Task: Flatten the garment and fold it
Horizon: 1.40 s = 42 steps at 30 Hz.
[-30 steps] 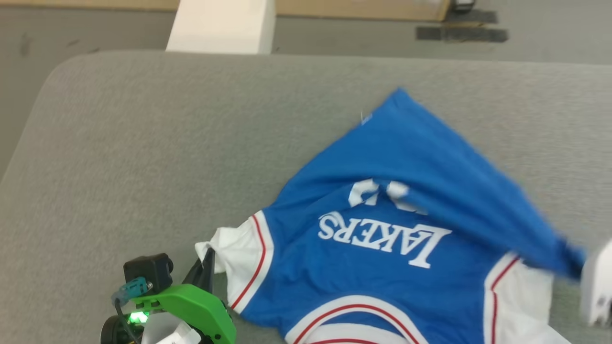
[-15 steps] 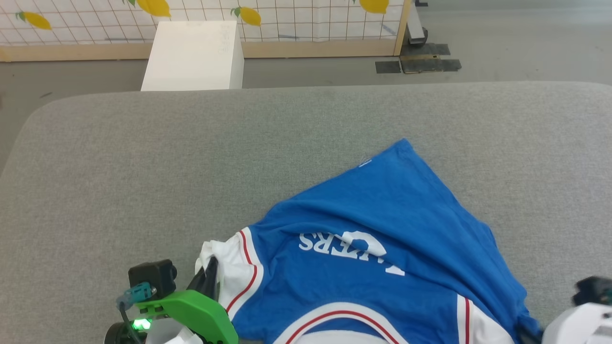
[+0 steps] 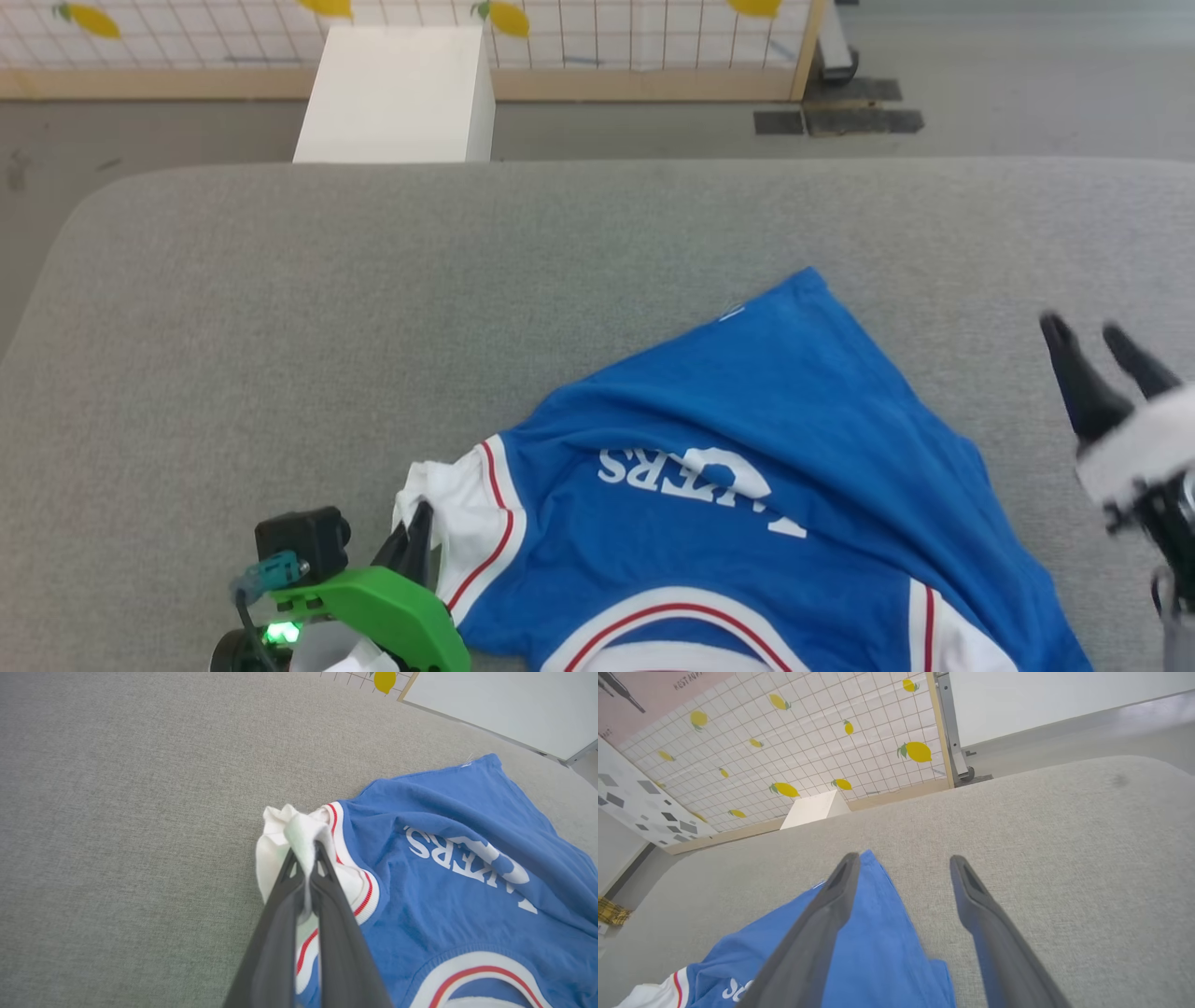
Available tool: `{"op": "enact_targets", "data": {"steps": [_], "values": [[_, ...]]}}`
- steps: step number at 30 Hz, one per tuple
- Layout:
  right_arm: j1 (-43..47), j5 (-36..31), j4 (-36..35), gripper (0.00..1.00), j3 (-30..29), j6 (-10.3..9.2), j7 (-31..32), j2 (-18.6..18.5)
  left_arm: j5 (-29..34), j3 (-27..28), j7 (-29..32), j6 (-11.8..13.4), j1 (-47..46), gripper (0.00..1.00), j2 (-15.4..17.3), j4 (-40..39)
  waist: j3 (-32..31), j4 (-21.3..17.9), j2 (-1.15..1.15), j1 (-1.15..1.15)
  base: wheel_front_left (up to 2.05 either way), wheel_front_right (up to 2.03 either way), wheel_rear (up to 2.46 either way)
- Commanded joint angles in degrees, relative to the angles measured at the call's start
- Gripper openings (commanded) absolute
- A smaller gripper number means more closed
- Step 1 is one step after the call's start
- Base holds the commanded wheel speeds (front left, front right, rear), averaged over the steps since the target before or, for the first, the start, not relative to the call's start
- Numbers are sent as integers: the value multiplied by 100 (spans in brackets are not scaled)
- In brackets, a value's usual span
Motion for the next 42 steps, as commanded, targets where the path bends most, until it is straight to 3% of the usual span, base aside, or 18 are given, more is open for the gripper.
{"op": "enact_targets", "data": {"steps": [1, 7, 16, 22, 32, 33, 34, 42], "values": [[-313, -80, 144, 100, 159, 20, -42, -53, 45, -9, 12, 37, -67, 0, 38, -51, 227, 178, 0, 0, 0, 0, 0], [-1507, -542, 943, 100, 842, 20, 181, -436, 109, -116, 4, 2, -343, 0, -19, -136, 807, 571, 0, 0, 0, 0, 0], [-3194, -1388, 2255, 100, 2019, 20, 1774, -1096, 112, -272, -136, -119, -748, 0, -202, 12, 1600, 1099, 0, 0, 0, 0, 0], [-3626, -1617, 2708, 100, 2605, 20, 2665, -1332, 31, -329, -268, -178, -902, 0, -370, 150, 1878, 1312, 0, 0, 0, 0, 0], [-3509, -1411, 3001, 100, 3069, 20, 3262, -1430, -57, -361, -393, -236, -939, 0, -446, 365, 1856, 1293, 0, 0, 0, 0, 0], [-3496, -1378, 3008, 44, 3022, 20, 3255, -1419, -59, -357, -396, -239, -946, 0, -438, 377, 1817, 1270, 0, 0, 0, 0, 0], [-3482, -1345, 3014, 0, 2994, 20, 3243, -1422, -60, -351, -393, -242, -955, 0, -423, 392, 1757, 1238, 0, 0, 0, 0, 0], [-3058, -777, 2565, 0, 2200, 20, 2258, -1333, -126, -260, -366, -211, -861, 0, -312, 472, 957, 871, 0, 0, 0, 0, 0]]}}
